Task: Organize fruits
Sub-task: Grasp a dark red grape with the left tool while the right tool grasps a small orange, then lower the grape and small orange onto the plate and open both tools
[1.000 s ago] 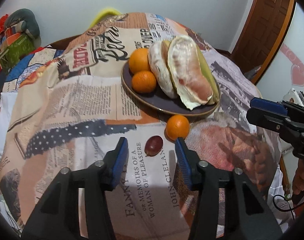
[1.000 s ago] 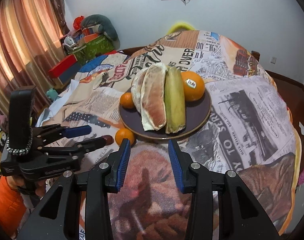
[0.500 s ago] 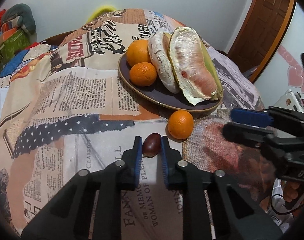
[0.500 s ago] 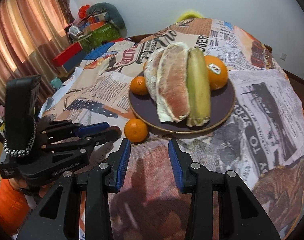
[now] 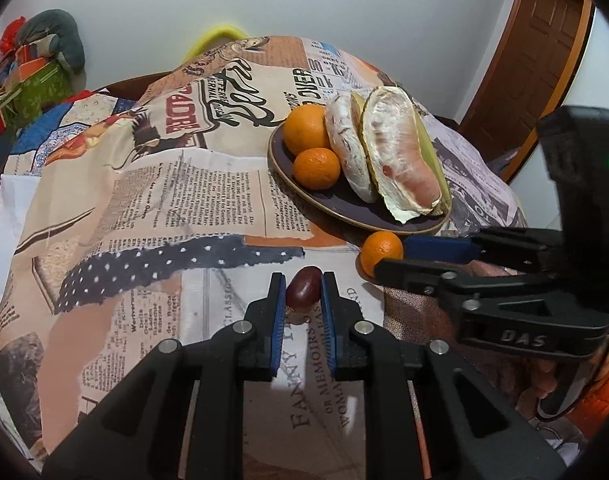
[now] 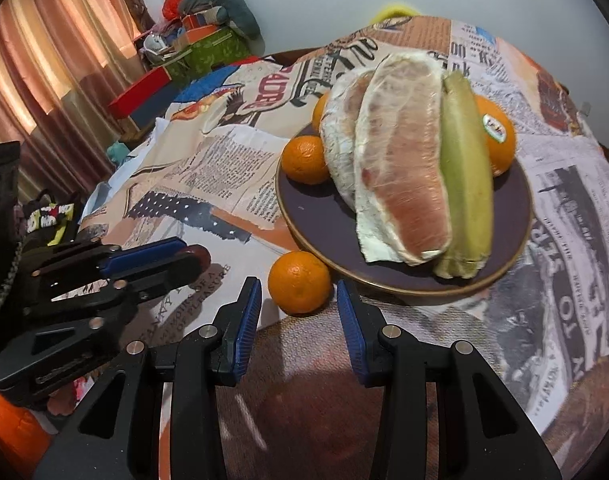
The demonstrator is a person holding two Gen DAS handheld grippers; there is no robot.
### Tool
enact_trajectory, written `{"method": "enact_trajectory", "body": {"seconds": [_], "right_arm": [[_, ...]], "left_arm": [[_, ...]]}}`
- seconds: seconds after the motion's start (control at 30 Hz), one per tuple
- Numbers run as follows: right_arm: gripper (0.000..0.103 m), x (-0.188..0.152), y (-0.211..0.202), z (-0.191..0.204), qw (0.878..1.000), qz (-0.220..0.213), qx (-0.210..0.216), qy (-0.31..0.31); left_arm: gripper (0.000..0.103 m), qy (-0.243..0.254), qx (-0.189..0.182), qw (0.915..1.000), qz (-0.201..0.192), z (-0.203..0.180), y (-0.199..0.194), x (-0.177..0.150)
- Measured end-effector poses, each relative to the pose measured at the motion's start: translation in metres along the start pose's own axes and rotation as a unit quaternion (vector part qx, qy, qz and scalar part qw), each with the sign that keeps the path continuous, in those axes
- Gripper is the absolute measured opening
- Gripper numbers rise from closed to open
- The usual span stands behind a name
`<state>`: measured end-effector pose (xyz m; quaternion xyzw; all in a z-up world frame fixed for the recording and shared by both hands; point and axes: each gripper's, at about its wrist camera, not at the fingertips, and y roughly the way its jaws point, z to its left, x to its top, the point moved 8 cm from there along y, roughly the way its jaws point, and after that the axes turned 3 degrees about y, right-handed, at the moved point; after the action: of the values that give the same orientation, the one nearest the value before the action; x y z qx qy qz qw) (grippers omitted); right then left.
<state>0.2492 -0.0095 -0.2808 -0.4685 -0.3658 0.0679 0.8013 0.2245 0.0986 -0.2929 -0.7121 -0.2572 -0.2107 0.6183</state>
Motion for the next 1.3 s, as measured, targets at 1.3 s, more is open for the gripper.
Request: {"method": "enact_trajectory", "body": {"seconds": [1.3], "right_arm": [[0.032,0.04,-0.055,-0.103,0.992,-0.09,-0.077,0.048]], "left_arm": [[0.017,0.032,-0.016,0.9992,-0.019,-0.036,0.034,0.067]]}}
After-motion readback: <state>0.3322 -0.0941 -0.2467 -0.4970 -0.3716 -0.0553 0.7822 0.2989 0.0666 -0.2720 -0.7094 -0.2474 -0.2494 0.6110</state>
